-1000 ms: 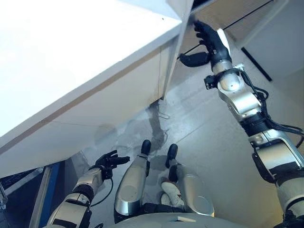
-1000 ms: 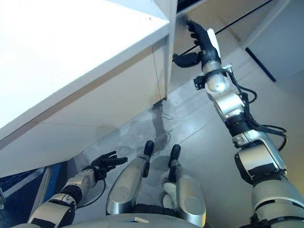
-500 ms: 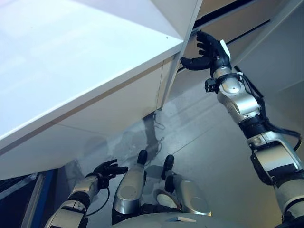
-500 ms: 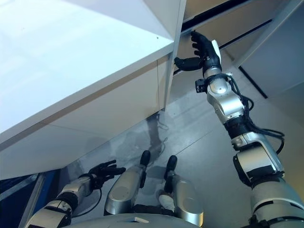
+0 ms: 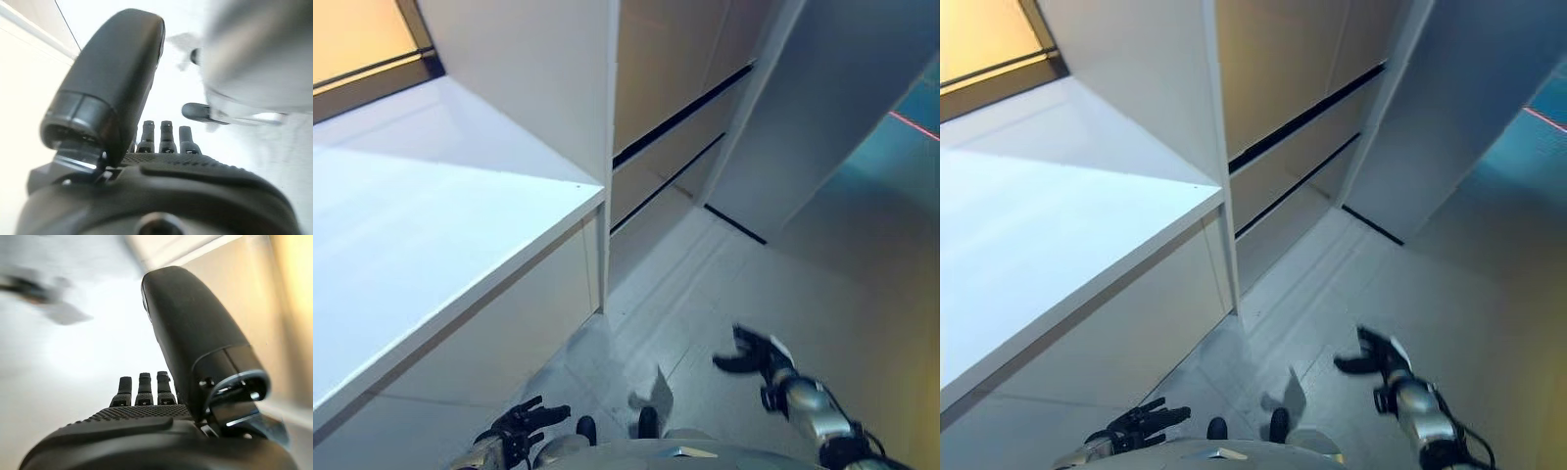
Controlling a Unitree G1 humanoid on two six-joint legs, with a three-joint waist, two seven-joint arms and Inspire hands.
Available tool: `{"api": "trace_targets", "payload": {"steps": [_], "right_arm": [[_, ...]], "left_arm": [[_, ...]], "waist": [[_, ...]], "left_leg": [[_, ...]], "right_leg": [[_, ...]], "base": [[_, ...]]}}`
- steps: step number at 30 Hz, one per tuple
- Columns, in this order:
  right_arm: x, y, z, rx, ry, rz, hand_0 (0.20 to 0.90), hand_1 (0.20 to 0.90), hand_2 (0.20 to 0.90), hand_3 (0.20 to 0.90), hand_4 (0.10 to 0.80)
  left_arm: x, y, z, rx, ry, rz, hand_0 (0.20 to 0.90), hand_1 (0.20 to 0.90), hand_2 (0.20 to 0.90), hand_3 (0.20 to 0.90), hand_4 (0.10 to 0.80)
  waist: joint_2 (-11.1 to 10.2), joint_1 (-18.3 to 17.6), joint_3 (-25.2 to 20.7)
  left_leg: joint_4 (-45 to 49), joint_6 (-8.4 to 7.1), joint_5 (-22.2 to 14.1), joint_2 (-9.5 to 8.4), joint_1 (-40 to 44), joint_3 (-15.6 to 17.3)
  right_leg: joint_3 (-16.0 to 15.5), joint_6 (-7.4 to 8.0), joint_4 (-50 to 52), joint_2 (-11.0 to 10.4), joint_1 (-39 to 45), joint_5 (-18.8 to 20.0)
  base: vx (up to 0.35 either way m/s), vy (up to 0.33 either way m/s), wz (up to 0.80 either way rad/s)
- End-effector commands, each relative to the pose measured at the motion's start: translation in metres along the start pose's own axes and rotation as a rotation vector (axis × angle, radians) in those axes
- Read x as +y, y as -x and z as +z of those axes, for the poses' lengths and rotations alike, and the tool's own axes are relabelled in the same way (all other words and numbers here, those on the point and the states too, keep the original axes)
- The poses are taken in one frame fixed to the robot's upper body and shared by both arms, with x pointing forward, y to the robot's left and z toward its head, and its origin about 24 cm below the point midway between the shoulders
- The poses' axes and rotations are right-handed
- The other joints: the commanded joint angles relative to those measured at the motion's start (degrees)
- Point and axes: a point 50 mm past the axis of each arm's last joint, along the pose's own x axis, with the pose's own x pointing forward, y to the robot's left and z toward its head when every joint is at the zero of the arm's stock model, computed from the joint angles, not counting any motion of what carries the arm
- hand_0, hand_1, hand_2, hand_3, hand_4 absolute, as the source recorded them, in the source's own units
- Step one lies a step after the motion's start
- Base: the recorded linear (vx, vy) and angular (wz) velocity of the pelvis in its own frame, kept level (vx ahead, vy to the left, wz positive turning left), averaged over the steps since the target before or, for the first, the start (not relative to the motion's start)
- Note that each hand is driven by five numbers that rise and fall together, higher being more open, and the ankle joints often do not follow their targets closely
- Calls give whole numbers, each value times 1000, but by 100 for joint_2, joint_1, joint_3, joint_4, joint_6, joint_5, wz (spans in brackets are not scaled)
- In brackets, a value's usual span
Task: Put drinks into fridge and close the fridge
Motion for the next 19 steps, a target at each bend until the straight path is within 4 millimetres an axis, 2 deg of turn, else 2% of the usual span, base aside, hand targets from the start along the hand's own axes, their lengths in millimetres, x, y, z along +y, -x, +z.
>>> {"api": "trace_targets", "payload": {"steps": [1,4,7,9,19], "right_arm": [[2,-6,10,-43,-48,4,900,900,900,900,800],[11,-3,-24,104,-101,38,900,900,900,900,800],[20,4,-56,275,-73,79,900,900,900,900,800],[24,7,-65,322,-90,89,900,900,900,900,800],[29,8,-69,348,-39,116,900,900,900,900,800]], "left_arm": [[4,0,-10,25,-22,-5,900,900,900,900,800],[2,-2,-10,32,-32,-8,900,900,900,900,800],[-2,-3,-11,30,-68,-7,900,900,900,900,800],[-3,-3,-13,25,-72,-9,900,900,900,900,800],[-9,-4,-17,46,-76,-4,900,900,900,900,800]], "waist": [[124,66,-303],[181,50,-325],[210,30,-297],[226,45,-284],[267,30,-324]], "left_leg": [[312,-25,-513,6,-205,385],[115,-53,-404,15,-190,302],[160,-50,-420,26,-215,324],[209,-38,-456,21,-192,331],[205,-19,-526,4,-116,258]], "right_leg": [[-294,452,363,-211,-103,-233],[-264,451,340,-157,-98,-252],[-273,446,374,-168,-135,-274],[-303,443,385,-184,-93,-296],[-243,465,367,-168,-25,-346]], "base": [[-26,-11,-3],[-48,-10,-2],[-58,6,0],[0,0,0],[0,0,0]]}}
